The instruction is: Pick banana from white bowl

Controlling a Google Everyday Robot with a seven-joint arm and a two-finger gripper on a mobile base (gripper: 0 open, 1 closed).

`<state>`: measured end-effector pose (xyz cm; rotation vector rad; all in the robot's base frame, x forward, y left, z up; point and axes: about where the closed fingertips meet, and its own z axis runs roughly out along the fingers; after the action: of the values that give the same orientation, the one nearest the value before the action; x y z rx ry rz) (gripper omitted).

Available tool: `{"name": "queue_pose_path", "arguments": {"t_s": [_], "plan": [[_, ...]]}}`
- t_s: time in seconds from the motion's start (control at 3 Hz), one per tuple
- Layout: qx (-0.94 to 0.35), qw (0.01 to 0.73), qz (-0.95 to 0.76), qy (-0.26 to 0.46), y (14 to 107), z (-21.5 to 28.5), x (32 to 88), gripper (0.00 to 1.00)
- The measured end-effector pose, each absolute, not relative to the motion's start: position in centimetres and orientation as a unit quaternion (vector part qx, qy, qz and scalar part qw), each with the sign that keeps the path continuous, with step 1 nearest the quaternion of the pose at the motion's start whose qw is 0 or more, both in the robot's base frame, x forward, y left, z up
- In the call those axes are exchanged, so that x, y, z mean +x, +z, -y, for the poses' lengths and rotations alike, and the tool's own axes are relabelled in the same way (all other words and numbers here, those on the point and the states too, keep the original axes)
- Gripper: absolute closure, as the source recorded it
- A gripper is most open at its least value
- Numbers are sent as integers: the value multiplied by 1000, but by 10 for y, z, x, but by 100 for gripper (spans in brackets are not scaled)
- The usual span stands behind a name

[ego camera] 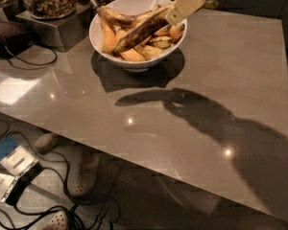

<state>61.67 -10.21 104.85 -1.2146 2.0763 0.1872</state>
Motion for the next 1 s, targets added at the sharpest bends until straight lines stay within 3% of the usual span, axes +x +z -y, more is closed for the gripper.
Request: {"name": "queue_pose_path", "arguments": {"t_s": [1.0], "plan": [[-441, 348, -821, 98, 1040, 124, 570, 100]]}}
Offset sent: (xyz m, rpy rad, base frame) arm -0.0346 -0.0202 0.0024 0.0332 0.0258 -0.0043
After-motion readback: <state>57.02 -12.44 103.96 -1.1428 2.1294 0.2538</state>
